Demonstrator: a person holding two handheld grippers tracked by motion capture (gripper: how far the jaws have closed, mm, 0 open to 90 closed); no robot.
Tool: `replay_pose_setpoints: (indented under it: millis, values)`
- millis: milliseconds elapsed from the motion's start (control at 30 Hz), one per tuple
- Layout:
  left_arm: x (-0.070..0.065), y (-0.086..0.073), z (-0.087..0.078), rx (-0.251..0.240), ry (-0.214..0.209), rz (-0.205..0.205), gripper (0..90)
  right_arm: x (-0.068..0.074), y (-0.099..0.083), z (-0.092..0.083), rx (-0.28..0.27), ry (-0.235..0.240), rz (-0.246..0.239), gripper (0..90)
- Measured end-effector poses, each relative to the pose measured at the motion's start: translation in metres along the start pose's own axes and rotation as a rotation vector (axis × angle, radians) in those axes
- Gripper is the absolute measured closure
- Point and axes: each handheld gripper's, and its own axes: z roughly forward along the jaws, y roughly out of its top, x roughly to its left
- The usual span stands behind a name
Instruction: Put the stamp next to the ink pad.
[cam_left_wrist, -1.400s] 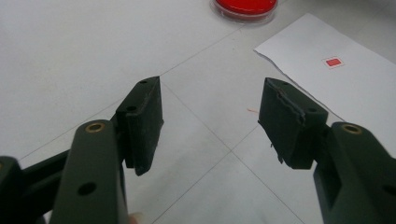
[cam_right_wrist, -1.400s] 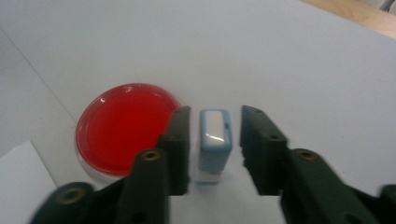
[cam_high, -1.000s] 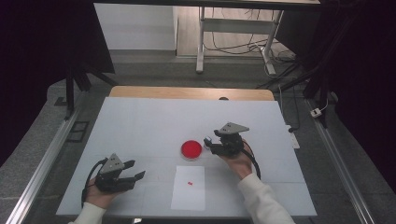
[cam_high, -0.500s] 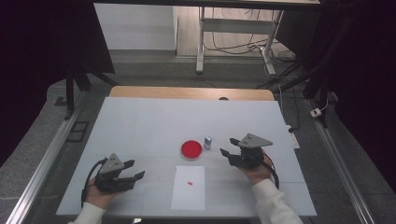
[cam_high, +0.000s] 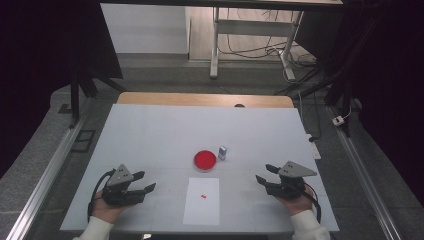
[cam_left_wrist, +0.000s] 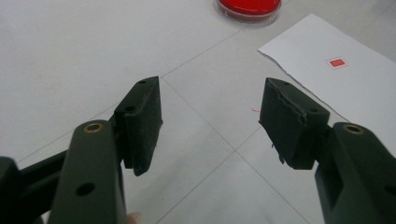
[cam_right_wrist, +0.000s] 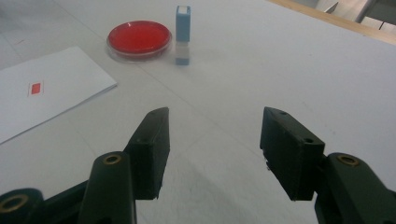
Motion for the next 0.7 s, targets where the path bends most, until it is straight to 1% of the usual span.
replay_pose_setpoints:
  millis: [67,100,167,267,500,700]
  values:
    - [-0.0002,0.0001,0.0004,0.001,0.001,0.001,38.3,-0.0013,-0.0033,-0.0051,-0.008,0.007,0.005,42.7]
    - [-0.0002,0.0002,0.0006,0.001,0.000,0.001,38.3,-0.0016,-0.0042,-0.0067,-0.012,0.001,0.004,42.7]
    - [-0.0002,0.0003,0.0009,0.002,0.000,0.000,38.3,-0.0021,-0.0046,-0.0093,-0.010,0.003,0.005,42.7]
    - [-0.0003,0.0003,0.0010,0.002,0.000,0.001,38.3,-0.0014,-0.0047,-0.0087,-0.016,0.007,-0.002,42.7]
    - [0.0004,0.0002,0.0010,0.001,0.002,-0.001,38.2,0.0008,-0.0040,-0.0065,0.001,0.011,-0.030,42.8]
    - [0.0008,0.0004,0.0012,0.003,0.001,-0.001,38.2,0.0000,-0.0038,-0.0070,-0.013,0.015,-0.024,42.8]
